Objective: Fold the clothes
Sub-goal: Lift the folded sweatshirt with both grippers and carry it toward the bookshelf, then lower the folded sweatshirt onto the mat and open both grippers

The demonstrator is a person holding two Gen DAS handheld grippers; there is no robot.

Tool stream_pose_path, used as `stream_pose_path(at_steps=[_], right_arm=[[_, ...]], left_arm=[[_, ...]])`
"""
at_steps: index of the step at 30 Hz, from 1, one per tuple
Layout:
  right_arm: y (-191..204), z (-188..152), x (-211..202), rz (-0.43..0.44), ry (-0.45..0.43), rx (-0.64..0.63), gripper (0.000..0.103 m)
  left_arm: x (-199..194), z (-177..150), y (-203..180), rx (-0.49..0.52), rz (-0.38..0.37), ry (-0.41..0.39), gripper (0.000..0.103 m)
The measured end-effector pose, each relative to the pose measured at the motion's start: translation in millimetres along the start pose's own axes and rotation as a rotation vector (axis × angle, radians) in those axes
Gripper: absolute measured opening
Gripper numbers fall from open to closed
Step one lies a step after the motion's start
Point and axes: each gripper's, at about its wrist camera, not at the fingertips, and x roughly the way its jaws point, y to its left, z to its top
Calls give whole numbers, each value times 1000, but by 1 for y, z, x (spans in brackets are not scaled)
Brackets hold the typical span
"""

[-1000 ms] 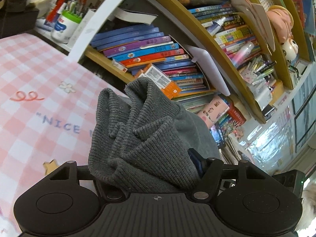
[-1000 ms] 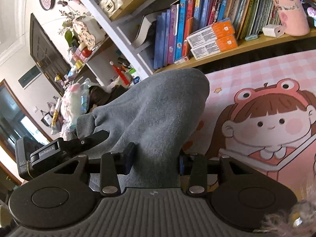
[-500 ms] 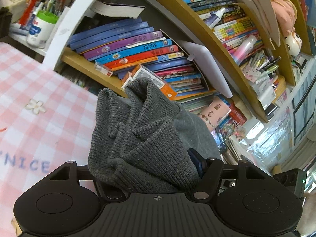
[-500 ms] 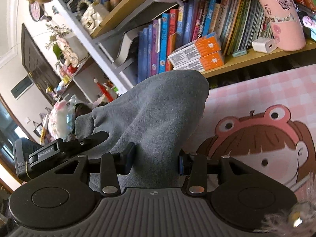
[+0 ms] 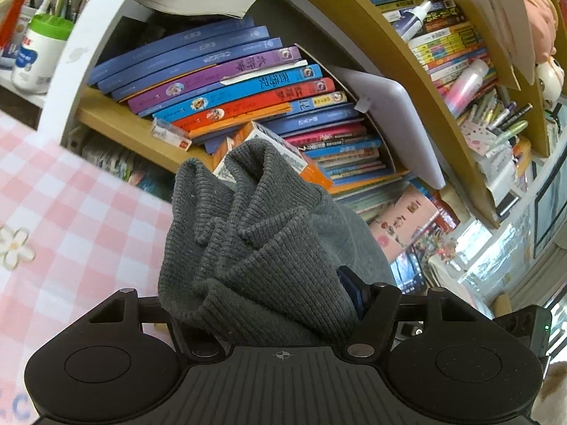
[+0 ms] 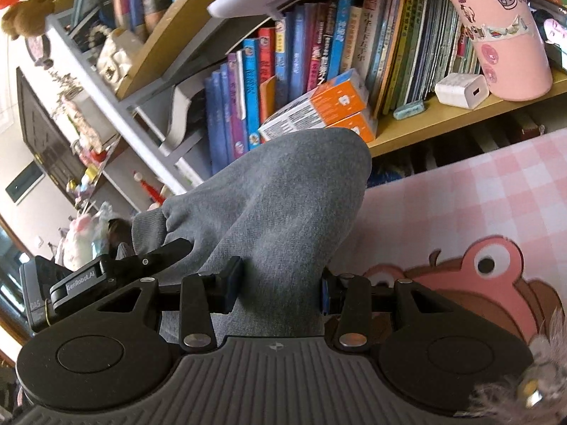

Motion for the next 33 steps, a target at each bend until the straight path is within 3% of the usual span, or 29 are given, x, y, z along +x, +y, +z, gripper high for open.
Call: stream_pose_path(at_steps=[15,18,20,23,28,33], right_arm=[[-46,12,47,-17,43,73,43],[-51,9,47,-17,30,95,53],[-54,7,47,-36,19,105,68],[-52,5,44,-73,-9,89,80],[-49,0,31,-110,-35,66,84],[-44,-10,10,-109,-76,86,85]], left_arm=[[49,4,36,-54,9,45,69],[48,2,36,-43,18,34,75],[47,1,35,-32,26,26,81],[43,-1,32,0,45,9,93],[25,-6,19,83,64,-47,99],[2,-16,10,98,70,-87,100]])
